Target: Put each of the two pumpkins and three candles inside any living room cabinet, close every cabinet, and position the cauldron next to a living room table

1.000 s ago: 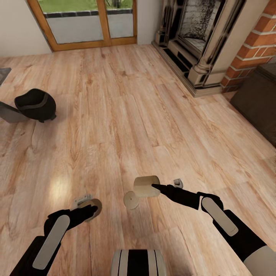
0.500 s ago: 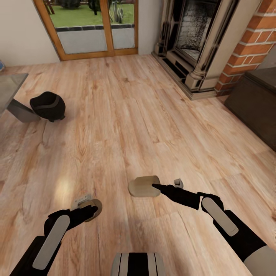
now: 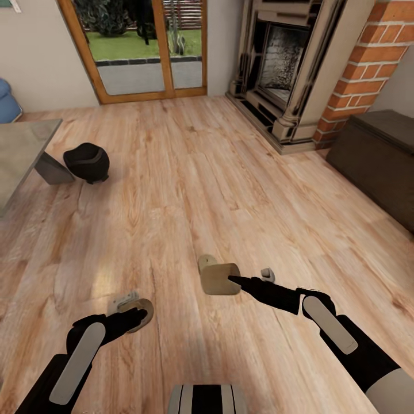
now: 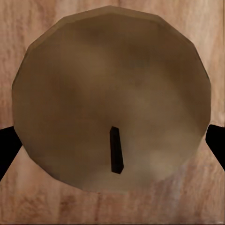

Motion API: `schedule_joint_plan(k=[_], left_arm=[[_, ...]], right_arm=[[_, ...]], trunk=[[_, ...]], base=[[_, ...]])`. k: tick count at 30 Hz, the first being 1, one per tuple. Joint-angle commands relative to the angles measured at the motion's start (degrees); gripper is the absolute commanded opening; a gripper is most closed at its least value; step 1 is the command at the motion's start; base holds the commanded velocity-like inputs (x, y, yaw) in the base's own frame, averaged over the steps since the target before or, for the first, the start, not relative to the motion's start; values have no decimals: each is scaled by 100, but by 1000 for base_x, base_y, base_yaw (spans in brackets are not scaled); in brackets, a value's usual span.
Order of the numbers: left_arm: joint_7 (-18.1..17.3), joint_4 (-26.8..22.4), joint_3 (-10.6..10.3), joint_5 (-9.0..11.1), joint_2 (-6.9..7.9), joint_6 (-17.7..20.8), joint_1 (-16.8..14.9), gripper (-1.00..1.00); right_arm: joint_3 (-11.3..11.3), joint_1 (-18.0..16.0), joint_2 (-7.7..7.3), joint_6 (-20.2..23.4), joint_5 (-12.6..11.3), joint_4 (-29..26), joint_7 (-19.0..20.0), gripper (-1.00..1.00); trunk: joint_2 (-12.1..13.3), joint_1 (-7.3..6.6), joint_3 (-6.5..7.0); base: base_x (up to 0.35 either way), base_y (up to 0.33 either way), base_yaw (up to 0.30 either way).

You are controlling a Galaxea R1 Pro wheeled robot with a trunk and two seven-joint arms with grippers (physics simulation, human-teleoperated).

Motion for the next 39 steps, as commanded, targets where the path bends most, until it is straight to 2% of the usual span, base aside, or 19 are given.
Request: schedule_joint_plan(k=[1, 7, 30, 39], left_arm=[[92, -7, -14, 34, 4, 16, -4, -100], [92, -7, -32, 34, -5, 15, -3, -100], [92, -7, -60, 34, -7, 17, -3, -100], [92, -7, -52, 33, -9, 15, -3, -100]], right_arm=[[-15, -5, -4, 14, -31, 1, 7, -100], [-168, -5, -4, 22, -33, 104, 29, -100], [-188, -5, -4, 29, -48, 119, 17, -100], [-351, -5, -4, 40, -155, 170, 25, -100]], trunk=[[0, -7, 23], [8, -22, 188], [38, -82, 825], [50, -105, 1008]], base=[[-332, 76, -179], [-332, 70, -227], [-331, 4, -238], [-71, 0, -144]])
